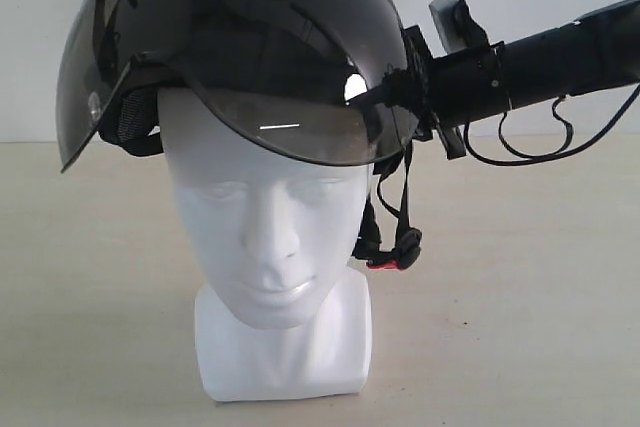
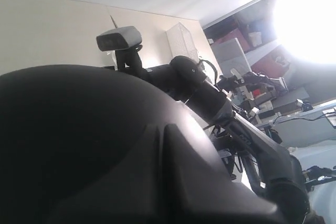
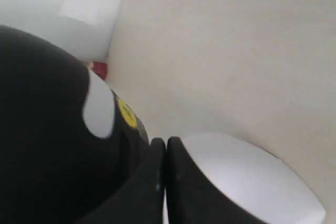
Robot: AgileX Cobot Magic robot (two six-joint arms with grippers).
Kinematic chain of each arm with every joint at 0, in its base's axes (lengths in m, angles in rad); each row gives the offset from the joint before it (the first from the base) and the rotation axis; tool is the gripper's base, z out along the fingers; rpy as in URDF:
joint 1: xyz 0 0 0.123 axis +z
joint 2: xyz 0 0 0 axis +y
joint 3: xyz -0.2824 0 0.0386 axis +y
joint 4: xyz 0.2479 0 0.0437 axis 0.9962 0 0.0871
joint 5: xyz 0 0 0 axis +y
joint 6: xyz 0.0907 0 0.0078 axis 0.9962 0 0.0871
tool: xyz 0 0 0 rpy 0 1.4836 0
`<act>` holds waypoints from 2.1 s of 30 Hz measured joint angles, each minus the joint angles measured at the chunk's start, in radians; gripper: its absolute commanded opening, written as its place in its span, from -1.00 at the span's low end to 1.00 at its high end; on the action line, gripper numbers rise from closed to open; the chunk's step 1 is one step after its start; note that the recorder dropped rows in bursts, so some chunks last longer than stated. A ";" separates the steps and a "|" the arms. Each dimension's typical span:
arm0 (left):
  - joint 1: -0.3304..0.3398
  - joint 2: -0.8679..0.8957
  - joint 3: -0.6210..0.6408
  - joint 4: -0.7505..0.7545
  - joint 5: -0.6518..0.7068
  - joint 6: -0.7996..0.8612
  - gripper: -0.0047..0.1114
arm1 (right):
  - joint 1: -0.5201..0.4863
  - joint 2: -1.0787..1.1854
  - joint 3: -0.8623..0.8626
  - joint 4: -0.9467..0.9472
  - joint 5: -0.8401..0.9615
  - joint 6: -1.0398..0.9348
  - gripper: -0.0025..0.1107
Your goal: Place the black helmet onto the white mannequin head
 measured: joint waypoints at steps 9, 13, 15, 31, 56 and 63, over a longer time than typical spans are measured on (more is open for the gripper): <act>0.000 0.000 0.000 -0.011 0.008 0.003 -0.84 | -0.071 0.085 0.000 -0.092 0.015 0.060 -0.96; 0.000 0.000 0.000 -0.027 0.008 0.006 -0.84 | -0.053 0.095 0.002 -0.091 0.015 0.040 -0.96; 0.000 0.000 0.000 -0.034 0.008 0.007 -0.84 | -0.044 0.095 0.002 -0.086 0.015 0.035 -0.96; 0.000 0.000 0.000 -0.046 0.008 0.028 -0.84 | 0.029 0.096 0.002 -0.023 -0.010 0.033 -0.96; -0.071 -0.020 0.000 -0.075 0.008 0.023 -0.84 | 0.035 -0.021 0.002 0.109 -0.046 0.020 -0.96; -0.074 -0.039 0.000 -0.082 0.009 0.008 -0.84 | 0.035 -0.061 0.002 0.098 -0.069 0.013 -0.96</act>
